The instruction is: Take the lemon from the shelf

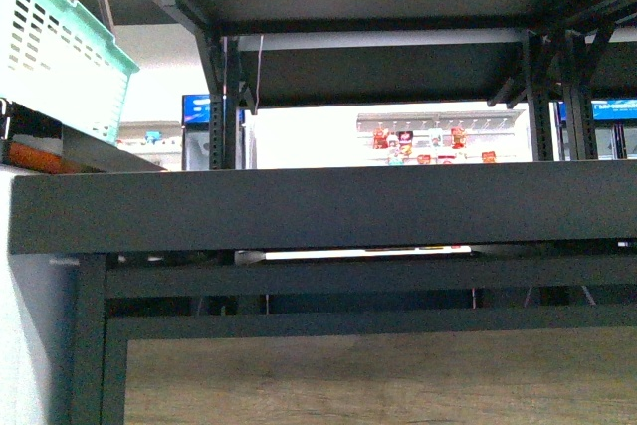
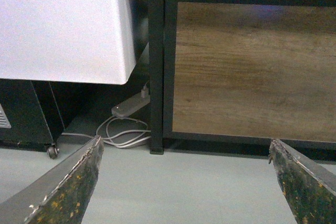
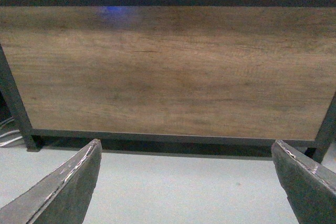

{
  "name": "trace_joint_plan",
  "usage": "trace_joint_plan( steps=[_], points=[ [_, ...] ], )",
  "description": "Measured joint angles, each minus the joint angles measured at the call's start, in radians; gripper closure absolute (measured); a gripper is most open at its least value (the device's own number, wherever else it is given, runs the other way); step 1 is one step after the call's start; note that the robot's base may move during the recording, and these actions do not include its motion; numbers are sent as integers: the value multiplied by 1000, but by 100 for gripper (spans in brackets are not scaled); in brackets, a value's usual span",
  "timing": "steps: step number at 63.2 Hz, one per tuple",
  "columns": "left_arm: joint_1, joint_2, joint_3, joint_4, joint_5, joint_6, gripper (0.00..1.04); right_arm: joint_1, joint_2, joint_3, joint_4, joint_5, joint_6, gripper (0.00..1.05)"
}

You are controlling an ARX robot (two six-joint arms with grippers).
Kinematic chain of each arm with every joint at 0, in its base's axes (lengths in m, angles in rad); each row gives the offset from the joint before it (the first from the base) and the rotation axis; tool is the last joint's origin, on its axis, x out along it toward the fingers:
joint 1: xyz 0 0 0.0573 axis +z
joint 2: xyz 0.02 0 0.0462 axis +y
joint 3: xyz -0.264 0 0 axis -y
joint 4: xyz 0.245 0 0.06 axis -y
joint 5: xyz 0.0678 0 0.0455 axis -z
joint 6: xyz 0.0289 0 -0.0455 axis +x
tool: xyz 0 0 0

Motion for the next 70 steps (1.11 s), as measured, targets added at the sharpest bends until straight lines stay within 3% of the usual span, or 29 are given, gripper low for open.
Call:
trace_joint_plan(
  steps=[70],
  points=[
    [0, 0, 0, 0, 0, 0, 8, 0, 0, 0, 0, 0, 0, 7]
  ],
)
